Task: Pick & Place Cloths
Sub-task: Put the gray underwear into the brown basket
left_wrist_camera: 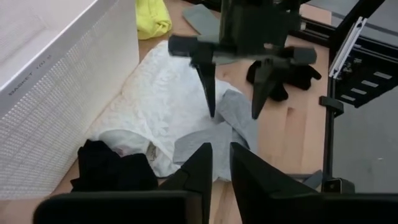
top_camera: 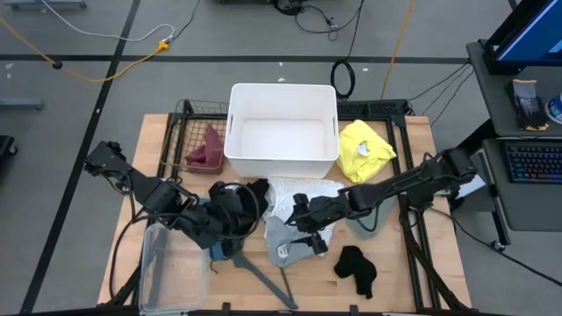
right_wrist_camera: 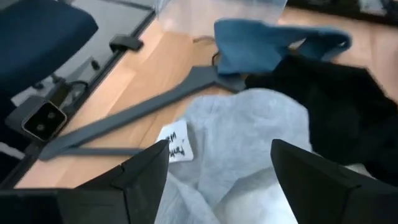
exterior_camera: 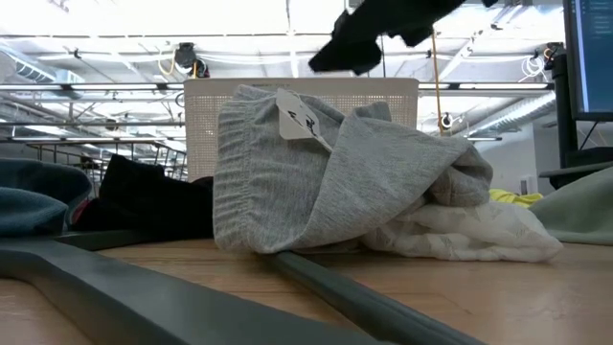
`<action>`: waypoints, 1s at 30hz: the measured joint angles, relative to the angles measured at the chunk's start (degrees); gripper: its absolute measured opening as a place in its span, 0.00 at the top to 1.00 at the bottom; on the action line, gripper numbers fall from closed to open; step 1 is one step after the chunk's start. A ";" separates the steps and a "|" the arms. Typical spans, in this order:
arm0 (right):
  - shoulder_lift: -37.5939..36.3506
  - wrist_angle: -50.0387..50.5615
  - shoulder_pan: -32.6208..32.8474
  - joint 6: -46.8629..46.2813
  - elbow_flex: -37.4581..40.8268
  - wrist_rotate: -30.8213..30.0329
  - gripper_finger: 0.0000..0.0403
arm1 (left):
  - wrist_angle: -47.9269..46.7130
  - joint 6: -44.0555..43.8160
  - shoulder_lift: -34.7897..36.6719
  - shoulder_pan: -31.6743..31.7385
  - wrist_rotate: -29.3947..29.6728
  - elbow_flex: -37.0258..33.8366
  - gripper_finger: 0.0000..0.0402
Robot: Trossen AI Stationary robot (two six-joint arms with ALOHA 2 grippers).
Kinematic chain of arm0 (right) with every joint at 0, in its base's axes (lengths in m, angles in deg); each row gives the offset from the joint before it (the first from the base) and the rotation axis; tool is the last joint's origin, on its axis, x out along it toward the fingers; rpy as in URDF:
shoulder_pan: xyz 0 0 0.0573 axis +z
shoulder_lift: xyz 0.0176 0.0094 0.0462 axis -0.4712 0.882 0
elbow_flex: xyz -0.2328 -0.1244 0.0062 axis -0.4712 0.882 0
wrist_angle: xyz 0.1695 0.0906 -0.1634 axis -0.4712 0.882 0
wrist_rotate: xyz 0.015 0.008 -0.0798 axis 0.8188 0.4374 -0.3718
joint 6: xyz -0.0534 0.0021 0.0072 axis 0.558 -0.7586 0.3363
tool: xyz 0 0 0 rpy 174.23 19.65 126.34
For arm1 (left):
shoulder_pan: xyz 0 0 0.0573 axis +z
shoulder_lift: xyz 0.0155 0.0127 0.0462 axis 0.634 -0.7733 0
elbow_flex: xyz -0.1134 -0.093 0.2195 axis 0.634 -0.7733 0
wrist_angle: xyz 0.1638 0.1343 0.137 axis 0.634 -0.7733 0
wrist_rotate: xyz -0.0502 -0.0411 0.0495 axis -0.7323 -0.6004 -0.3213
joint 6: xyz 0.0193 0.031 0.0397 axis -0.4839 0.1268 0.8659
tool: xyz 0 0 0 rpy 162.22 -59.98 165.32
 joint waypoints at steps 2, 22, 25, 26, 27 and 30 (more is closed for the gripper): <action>2.04 -0.42 0.00 0.24 -1.40 -0.03 0.30 | 0.00 -0.01 0.00 0.00 0.00 -0.01 0.83; 10.46 2.42 0.28 0.54 -3.69 -9.34 0.31 | 0.11 -1.17 0.00 -0.92 -0.09 -0.02 0.79; 10.43 5.30 0.29 0.61 -3.69 -10.61 0.37 | 0.33 -0.90 0.00 -0.92 -0.09 -0.02 0.79; 10.43 6.46 0.28 0.71 -3.69 -10.75 0.40 | 0.36 -0.88 0.00 -0.92 -0.09 -0.02 0.79; 10.43 7.30 0.28 0.87 -3.69 -10.77 0.43 | 0.37 -0.86 0.00 -0.92 -0.09 -0.02 0.79; 10.43 8.53 0.32 0.81 -3.70 -10.56 0.55 | 0.50 -0.87 0.00 -0.92 -0.07 -0.02 0.79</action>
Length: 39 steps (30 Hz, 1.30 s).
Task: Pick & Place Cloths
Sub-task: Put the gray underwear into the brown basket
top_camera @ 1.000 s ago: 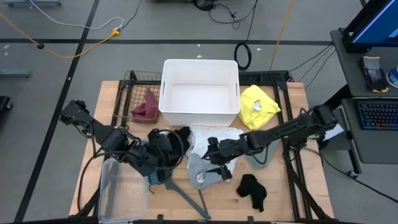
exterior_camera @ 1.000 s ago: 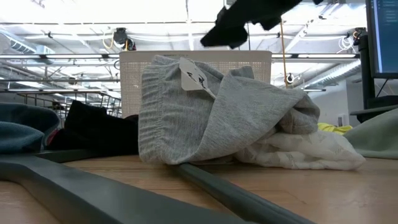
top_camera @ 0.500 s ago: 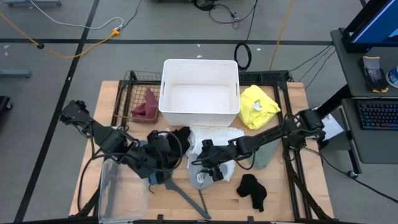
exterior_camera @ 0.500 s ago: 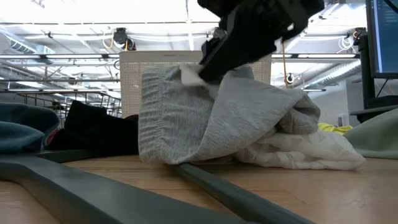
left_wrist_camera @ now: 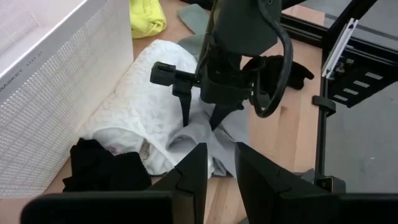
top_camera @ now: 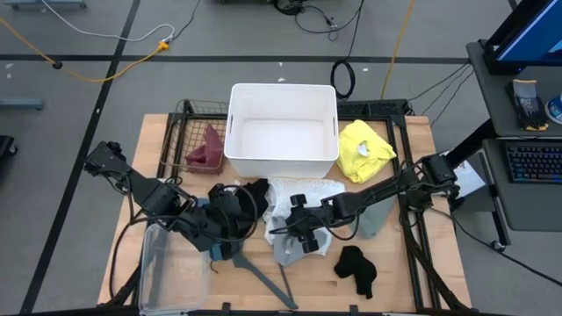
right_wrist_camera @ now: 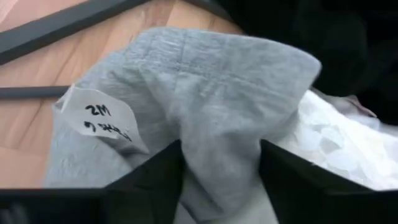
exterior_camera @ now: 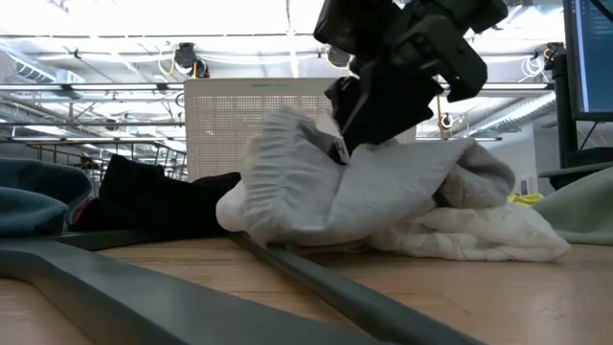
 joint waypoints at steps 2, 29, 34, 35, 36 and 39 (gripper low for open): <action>-0.06 0.03 0.30 -0.09 0.02 0.03 0.64 | 0.01 -0.07 0.00 0.00 0.01 0.00 0.79; -27.57 1.52 1.83 -3.83 0.08 0.30 0.97 | 0.49 -0.16 0.00 0.00 0.02 0.00 0.79; -31.55 1.30 1.85 -6.74 0.06 1.78 0.97 | 0.49 -0.12 0.00 0.00 0.01 0.00 0.79; -31.54 1.30 1.85 -7.10 0.04 1.80 0.96 | 0.49 -0.05 0.00 0.00 0.01 0.00 0.79; -31.46 1.38 1.85 -7.54 0.05 1.80 0.96 | 0.49 -0.01 0.00 0.00 0.02 0.00 0.79; -30.25 1.35 1.85 -7.84 0.06 1.83 0.95 | 0.49 0.05 0.00 0.00 0.01 0.00 0.79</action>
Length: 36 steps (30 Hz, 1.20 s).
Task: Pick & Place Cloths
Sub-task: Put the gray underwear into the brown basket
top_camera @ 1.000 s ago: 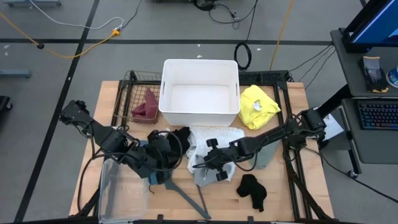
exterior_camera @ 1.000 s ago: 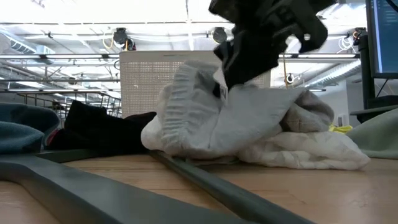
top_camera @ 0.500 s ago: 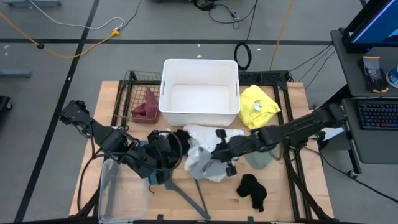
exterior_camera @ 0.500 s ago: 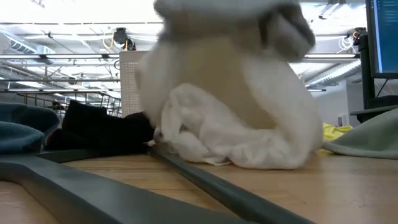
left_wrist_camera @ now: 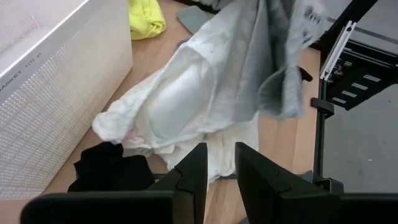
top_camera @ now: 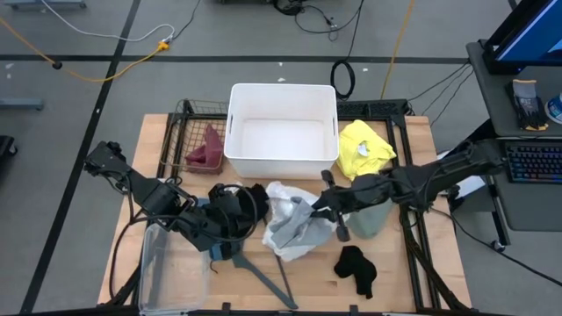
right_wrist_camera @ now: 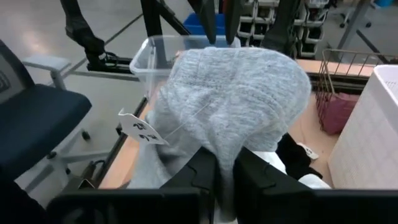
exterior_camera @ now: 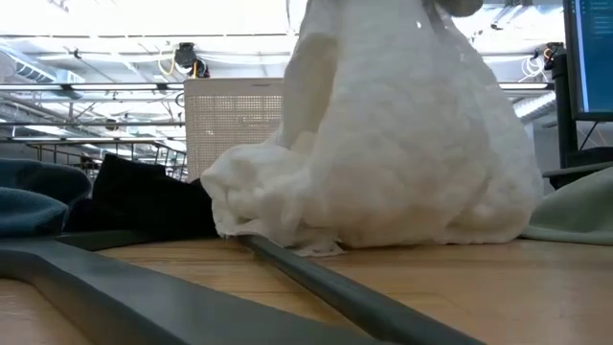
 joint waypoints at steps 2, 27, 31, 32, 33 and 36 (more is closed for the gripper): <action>0.89 0.04 0.00 0.81 0.00 -0.06 0.93 | -0.02 0.47 0.00 0.00 0.00 0.00 0.79; 1.53 -2.83 -0.15 2.02 0.00 -0.29 0.84 | 0.28 0.87 0.00 0.00 0.00 0.00 0.79; 1.53 -5.83 -0.15 3.79 0.00 2.20 0.96 | 1.53 0.85 0.00 0.00 0.00 0.00 0.79; 1.53 -7.25 -0.15 4.21 0.00 3.75 0.98 | 1.96 0.85 0.00 0.00 0.00 0.00 0.79; 1.53 -8.66 -0.15 4.45 0.00 5.34 0.99 | 2.42 0.89 0.00 0.00 -0.01 0.00 0.79; 1.53 -11.76 -0.09 3.72 0.00 7.44 0.99 | 4.20 1.51 0.00 0.00 -0.04 0.00 0.79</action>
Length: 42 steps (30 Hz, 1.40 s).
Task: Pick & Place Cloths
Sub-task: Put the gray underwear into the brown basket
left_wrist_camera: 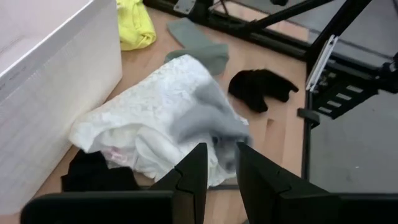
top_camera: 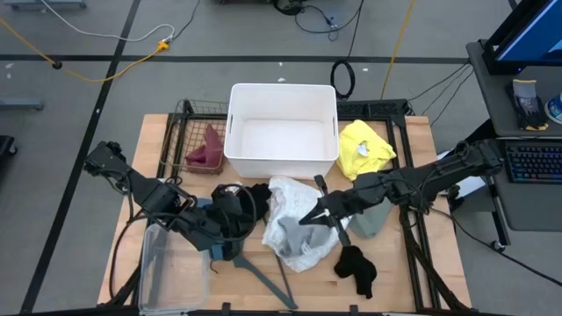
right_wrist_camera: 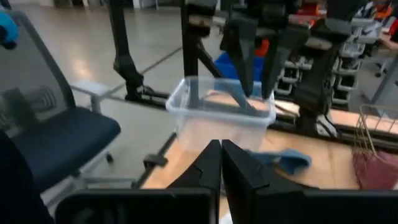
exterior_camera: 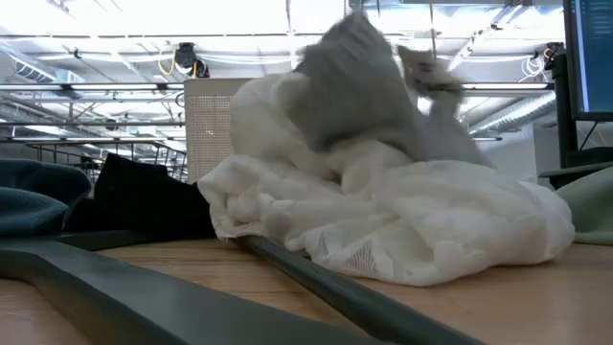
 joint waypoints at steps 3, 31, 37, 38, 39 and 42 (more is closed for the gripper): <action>-0.04 0.29 -0.02 0.09 0.00 -0.02 0.99 | 0.08 -0.03 0.00 0.00 0.00 0.00 0.79; 16.70 18.28 7.93 3.25 0.00 -5.21 0.33 | 0.02 -0.71 -0.02 0.00 -0.09 0.00 0.79; 20.77 18.49 7.97 4.48 0.02 -8.72 0.30 | 0.04 -1.14 -0.02 0.00 -0.11 0.00 0.79; 21.31 18.65 8.09 4.45 0.02 -9.48 0.31 | 0.04 -1.51 -0.02 0.00 -0.11 0.00 0.79; 21.86 18.61 8.21 4.45 0.02 -10.19 0.31 | 0.04 -1.56 -0.02 0.00 -0.12 0.00 0.79; 22.62 18.75 8.50 4.55 0.02 -12.40 0.34 | 0.06 -1.91 -0.02 0.00 -0.11 0.00 0.79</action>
